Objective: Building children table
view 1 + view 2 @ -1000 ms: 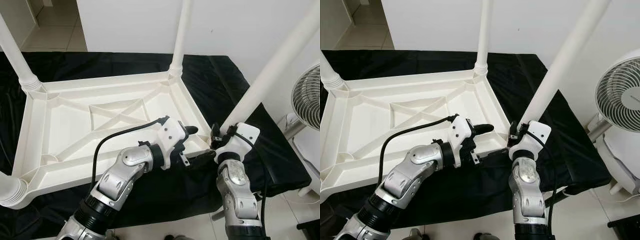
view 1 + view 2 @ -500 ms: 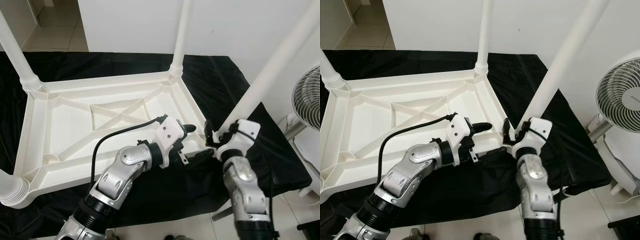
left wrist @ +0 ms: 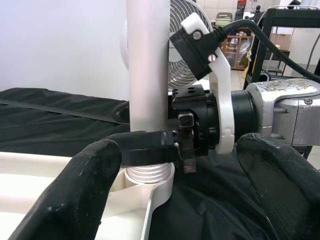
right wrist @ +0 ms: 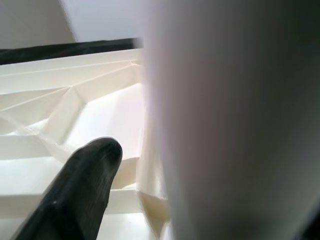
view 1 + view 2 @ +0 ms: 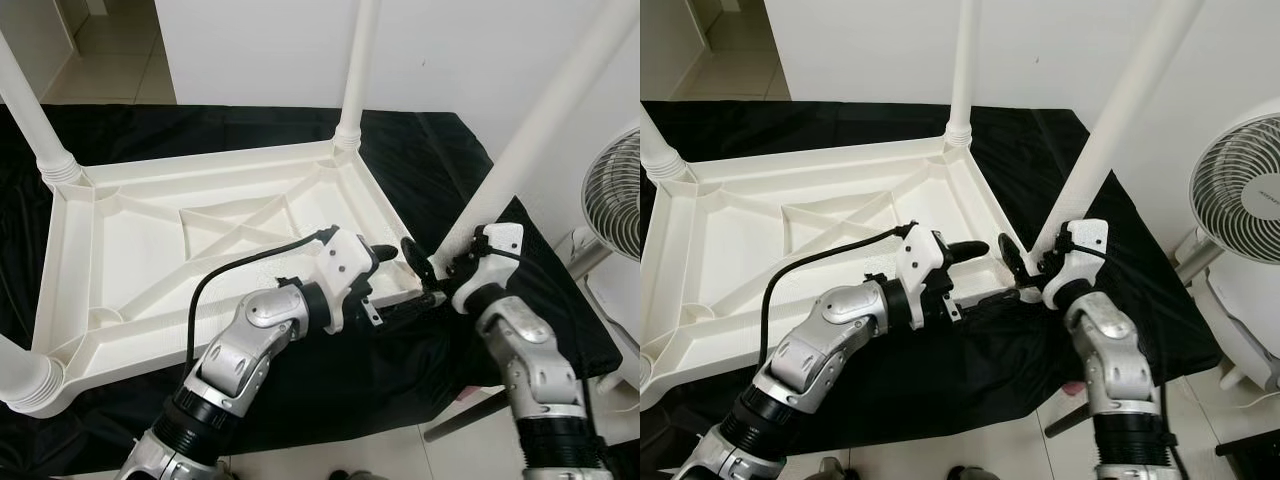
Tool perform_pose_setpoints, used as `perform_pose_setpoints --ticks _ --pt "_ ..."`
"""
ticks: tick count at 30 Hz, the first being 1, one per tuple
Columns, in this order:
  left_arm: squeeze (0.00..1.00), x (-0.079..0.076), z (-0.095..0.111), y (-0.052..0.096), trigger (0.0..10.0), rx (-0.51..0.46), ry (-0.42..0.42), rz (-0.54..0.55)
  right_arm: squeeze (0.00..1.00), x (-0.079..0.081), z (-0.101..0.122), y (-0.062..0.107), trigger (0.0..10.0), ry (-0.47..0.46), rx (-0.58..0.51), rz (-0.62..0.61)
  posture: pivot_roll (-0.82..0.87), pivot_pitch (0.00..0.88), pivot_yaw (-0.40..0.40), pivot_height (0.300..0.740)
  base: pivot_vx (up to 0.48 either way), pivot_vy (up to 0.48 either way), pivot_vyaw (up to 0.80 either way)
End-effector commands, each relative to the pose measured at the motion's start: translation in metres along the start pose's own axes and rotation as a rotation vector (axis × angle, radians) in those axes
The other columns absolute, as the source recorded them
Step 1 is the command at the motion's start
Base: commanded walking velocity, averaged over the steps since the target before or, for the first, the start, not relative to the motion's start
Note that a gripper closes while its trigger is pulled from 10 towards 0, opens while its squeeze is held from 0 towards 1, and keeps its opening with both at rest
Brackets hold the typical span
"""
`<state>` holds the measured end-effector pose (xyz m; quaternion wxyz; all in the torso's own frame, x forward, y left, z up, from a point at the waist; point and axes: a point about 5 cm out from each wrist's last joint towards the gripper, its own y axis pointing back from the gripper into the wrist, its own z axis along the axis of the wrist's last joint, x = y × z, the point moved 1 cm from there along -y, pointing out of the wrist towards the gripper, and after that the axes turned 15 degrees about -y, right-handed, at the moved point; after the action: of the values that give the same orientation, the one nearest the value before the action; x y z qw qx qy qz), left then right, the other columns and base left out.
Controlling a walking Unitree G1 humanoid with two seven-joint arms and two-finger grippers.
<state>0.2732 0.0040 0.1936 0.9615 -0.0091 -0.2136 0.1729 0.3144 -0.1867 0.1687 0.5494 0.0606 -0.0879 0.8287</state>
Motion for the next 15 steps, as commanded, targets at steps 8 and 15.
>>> perform_pose_setpoints --ticks 8,15 --pt "0.00 0.002 0.002 0.001 10.0 0.014 -0.006 0.038 0.00 -0.012 -0.014 0.005 0.0 -0.015 0.103 0.086 0.03 0.099 -0.051 0.740 0.000 0.000 0.00" --pt "0.00 0.001 0.002 0.002 10.0 0.015 -0.001 0.037 0.00 -0.013 -0.014 0.006 0.0 -0.029 0.095 0.083 0.03 0.104 -0.049 0.740 0.000 0.000 0.00"
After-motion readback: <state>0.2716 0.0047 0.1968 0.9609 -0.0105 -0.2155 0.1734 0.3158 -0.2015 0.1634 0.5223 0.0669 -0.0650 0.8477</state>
